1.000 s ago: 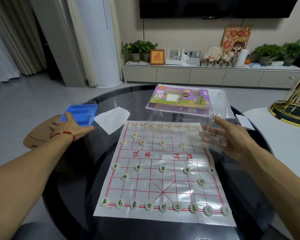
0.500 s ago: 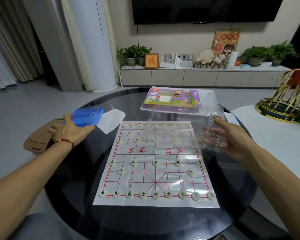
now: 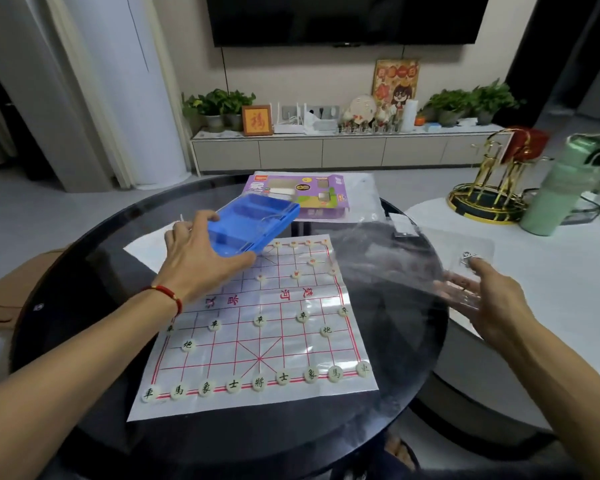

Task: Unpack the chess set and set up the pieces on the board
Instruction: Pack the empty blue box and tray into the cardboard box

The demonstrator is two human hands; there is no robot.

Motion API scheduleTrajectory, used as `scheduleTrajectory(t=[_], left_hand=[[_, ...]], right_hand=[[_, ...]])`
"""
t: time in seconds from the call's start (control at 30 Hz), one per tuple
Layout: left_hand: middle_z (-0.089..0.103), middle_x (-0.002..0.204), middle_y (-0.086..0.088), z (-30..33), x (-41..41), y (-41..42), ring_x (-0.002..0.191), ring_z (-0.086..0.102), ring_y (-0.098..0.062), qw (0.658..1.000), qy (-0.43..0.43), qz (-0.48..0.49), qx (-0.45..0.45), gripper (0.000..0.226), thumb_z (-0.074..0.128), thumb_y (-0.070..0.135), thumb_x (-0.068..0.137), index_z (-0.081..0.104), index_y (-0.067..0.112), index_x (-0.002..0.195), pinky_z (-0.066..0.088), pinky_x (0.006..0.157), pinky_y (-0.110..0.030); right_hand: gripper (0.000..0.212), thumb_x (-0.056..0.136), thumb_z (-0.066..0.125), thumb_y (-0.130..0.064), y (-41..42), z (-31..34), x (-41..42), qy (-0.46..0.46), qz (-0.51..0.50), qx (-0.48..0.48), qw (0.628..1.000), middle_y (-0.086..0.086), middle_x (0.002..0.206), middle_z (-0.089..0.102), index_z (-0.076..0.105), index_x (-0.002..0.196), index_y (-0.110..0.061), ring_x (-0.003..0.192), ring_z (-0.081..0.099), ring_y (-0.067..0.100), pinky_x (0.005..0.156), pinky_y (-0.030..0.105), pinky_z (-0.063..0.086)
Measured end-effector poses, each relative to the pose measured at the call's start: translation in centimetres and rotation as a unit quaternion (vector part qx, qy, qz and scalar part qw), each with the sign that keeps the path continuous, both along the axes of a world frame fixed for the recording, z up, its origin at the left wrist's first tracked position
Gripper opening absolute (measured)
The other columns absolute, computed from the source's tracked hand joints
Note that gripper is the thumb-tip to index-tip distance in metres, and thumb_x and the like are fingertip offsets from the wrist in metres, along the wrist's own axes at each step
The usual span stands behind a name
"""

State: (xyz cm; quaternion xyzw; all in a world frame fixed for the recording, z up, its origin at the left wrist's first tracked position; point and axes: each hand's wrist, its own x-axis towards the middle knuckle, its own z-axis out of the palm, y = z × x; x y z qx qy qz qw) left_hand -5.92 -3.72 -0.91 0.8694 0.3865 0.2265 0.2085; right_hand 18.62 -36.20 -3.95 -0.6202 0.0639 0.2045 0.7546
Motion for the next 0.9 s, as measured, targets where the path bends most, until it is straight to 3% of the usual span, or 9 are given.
scheduleTrajectory(t=[0.17, 0.3, 0.37, 0.43, 0.57, 0.63, 0.7, 0.8, 0.9], left_hand=[[0.037, 0.129, -0.007, -0.4, 2.5, -2.0, 0.122, 0.035, -0.024, 0.999, 0.008, -0.027, 0.016, 0.085, 0.077, 0.064, 0.07, 0.035, 0.03, 0.137, 0.042, 0.09, -0.038], [0.038, 0.132, -0.006, -0.7, 3.1, -3.1, 0.124, 0.034, -0.024, 0.999, 0.016, -0.042, 0.027, 0.083, 0.077, 0.062, 0.071, 0.035, 0.032, 0.136, 0.04, 0.088, -0.038], [0.038, 0.131, -0.006, -0.9, 3.2, -3.4, 0.123, 0.034, -0.023, 0.998, 0.017, -0.046, 0.032, 0.082, 0.077, 0.064, 0.07, 0.036, 0.033, 0.135, 0.04, 0.086, -0.036], [0.039, 0.13, -0.006, -1.0, 3.4, -3.5, 0.122, 0.035, -0.024, 0.998, 0.018, -0.044, 0.036, 0.083, 0.076, 0.065, 0.07, 0.036, 0.033, 0.135, 0.04, 0.084, -0.036], [0.041, 0.13, -0.006, -1.2, 3.6, -3.5, 0.117, 0.036, -0.022, 0.998, 0.015, -0.042, 0.036, 0.084, 0.075, 0.069, 0.067, 0.037, 0.033, 0.133, 0.04, 0.083, -0.036], [0.041, 0.128, -0.005, -1.2, 3.6, -3.6, 0.115, 0.035, -0.021, 0.999, 0.009, -0.043, 0.025, 0.087, 0.071, 0.072, 0.062, 0.037, 0.033, 0.132, 0.04, 0.083, -0.036], [0.04, 0.127, -0.005, -1.1, 3.5, -3.6, 0.117, 0.035, -0.022, 0.999, -0.002, -0.044, 0.019, 0.086, 0.07, 0.071, 0.061, 0.038, 0.033, 0.131, 0.042, 0.085, -0.038], [0.039, 0.128, -0.006, -1.2, 3.4, -3.5, 0.12, 0.035, -0.024, 0.999, -0.013, -0.045, 0.018, 0.081, 0.078, 0.063, 0.068, 0.038, 0.031, 0.131, 0.042, 0.086, -0.038], [0.038, 0.125, -0.004, -1.2, 3.5, -3.4, 0.12, 0.035, -0.023, 0.998, -0.015, -0.045, 0.03, 0.078, 0.079, 0.059, 0.071, 0.038, 0.03, 0.131, 0.039, 0.085, -0.036]], right_hand=[[0.038, 0.103, 0.049, -0.032, -1.8, -2.7, -0.3, -0.019, -0.044, -0.053, 0.997, 0.016, 0.113, 0.07, 0.052, 0.131, -0.007, 0.094, 0.07, 0.032, 0.093, 0.05, 0.056], [0.051, 0.098, 0.052, -0.041, -1.1, -3.7, -0.8, -0.025, -0.03, -0.1, 0.994, 0.013, 0.112, 0.069, 0.047, 0.138, -0.01, 0.084, 0.07, 0.025, 0.067, 0.037, 0.057], [0.06, 0.091, 0.052, -0.046, -0.8, -4.3, -1.1, -0.016, -0.023, -0.121, 0.992, 0.013, 0.11, 0.07, 0.045, 0.138, -0.009, 0.084, 0.073, 0.028, 0.061, 0.035, 0.056], [0.065, 0.086, 0.05, -0.043, -0.4, -4.6, -1.4, -0.014, -0.016, -0.137, 0.99, 0.014, 0.108, 0.069, 0.041, 0.139, -0.007, 0.088, 0.073, 0.032, 0.067, 0.039, 0.057], [0.043, 0.1, 0.046, -0.033, -0.4, -4.9, -1.2, -0.005, -0.032, -0.152, 0.988, 0.008, 0.094, 0.061, 0.032, 0.134, -0.01, 0.084, 0.069, 0.03, 0.093, 0.05, 0.055], [0.048, 0.098, 0.047, -0.037, -0.5, -5.0, -0.8, 0.009, -0.047, -0.154, 0.987, 0.014, 0.103, 0.063, 0.031, 0.136, -0.012, 0.083, 0.069, 0.032, 0.097, 0.053, 0.053], [0.061, 0.093, 0.046, -0.039, -0.6, -4.9, -0.5, -0.001, -0.067, -0.172, 0.983, 0.02, 0.128, 0.058, 0.026, 0.145, -0.015, 0.103, 0.065, 0.037, 0.102, 0.054, 0.05], [0.066, 0.095, 0.047, -0.03, -0.5, -3.6, -0.6, -0.149, -0.102, -0.293, 0.939, 0.017, 0.155, 0.033, 0.023, 0.154, -0.013, 0.139, 0.034, 0.037, 0.114, 0.054, 0.032], [0.046, 0.094, 0.054, -0.027, 1.2, -1.1, 1.0, -0.355, -0.077, -0.43, 0.826, 0.014, 0.144, 0.049, 0.051, 0.14, -0.019, 0.135, 0.039, 0.036, 0.107, 0.055, 0.032]])
